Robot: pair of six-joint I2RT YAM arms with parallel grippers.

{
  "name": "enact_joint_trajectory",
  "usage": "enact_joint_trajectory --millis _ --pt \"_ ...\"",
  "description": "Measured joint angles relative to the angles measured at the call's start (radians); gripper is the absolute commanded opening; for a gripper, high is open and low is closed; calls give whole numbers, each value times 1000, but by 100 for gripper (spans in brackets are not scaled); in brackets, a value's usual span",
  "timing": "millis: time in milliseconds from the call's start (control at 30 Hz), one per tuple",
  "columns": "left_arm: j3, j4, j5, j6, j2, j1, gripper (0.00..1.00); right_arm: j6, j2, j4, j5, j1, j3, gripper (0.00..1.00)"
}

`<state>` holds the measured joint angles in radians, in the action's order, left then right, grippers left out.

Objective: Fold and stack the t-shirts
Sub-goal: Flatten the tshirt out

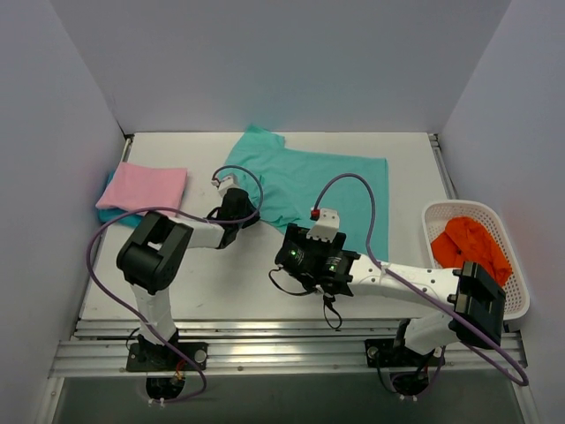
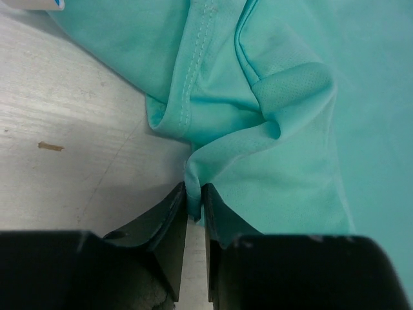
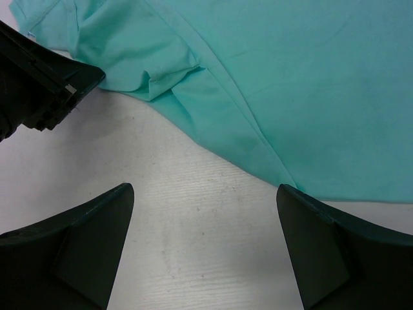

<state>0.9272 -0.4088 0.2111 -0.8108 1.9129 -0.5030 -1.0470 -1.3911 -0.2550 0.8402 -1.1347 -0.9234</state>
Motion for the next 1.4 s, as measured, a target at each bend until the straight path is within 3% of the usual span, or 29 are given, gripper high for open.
enact_joint_trajectory --millis 200,700,1133,1167,1267,1300,1400 --pt "-33 82 42 6 -104 -3 12 0 -1 6 -6 2 0 88" --pt "-68 479 182 34 -729 -34 13 29 -11 24 -22 3 0 87" --pt "-304 914 196 -186 -1086 -174 16 18 91 34 -53 -6 118 87" --pt "-311 949 201 -211 -1114 -189 22 14 108 34 -56 -6 137 88" --pt "-332 1051 208 -288 -1190 -228 62 6 157 32 -61 -6 180 88" --pt "-340 1079 211 -311 -1209 -235 97 4 170 31 -62 -6 188 90" --pt "-372 1143 208 -374 -1239 -246 94 4 194 25 -62 -3 195 95"
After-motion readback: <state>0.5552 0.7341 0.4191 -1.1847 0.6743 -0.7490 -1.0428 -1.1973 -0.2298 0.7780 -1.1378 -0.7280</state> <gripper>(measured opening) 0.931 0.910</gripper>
